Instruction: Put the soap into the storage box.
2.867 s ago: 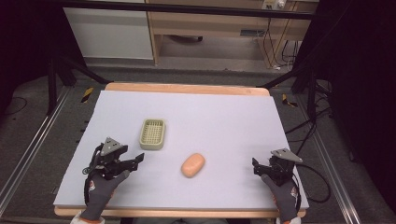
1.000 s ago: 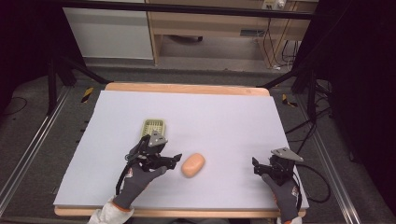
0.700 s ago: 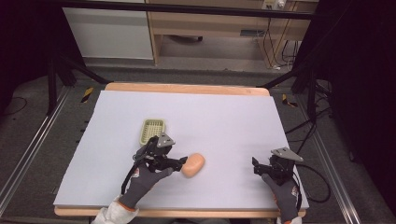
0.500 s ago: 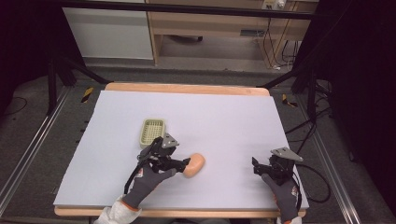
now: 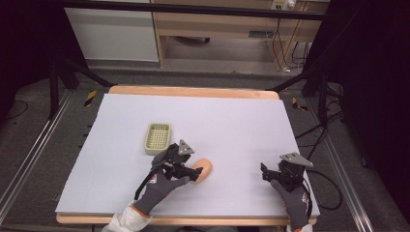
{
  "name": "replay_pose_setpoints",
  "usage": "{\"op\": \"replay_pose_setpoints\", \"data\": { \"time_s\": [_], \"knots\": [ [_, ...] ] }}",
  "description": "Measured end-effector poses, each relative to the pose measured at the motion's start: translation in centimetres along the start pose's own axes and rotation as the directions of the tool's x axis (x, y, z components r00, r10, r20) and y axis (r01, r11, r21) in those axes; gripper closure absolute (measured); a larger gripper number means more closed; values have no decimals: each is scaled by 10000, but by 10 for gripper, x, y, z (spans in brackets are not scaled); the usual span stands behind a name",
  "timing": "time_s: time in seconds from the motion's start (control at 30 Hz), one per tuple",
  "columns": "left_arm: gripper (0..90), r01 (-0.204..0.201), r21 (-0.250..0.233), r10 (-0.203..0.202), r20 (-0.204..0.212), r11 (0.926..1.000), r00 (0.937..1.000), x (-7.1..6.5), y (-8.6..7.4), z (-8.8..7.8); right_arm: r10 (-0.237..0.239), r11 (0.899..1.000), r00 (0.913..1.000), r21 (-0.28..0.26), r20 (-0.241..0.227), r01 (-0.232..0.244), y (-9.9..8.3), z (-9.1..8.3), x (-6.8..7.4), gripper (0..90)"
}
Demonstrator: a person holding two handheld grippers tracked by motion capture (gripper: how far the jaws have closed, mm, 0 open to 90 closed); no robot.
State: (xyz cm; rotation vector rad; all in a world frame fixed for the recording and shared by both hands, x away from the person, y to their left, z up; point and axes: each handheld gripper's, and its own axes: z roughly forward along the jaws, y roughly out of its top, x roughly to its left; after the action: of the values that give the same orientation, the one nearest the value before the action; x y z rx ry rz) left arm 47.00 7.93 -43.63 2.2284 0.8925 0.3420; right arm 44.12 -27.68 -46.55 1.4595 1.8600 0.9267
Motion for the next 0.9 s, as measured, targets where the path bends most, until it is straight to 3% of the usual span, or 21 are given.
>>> {"op": "replay_pose_setpoints", "data": {
  "time_s": [0.9],
  "knots": [
    [210, -439, 876, 431, 114, 9952, 9990, -16, -4, 32, -28, 10000, 9999, 96, -106, 29, 0, 1, 2, 68]
  ]
}}
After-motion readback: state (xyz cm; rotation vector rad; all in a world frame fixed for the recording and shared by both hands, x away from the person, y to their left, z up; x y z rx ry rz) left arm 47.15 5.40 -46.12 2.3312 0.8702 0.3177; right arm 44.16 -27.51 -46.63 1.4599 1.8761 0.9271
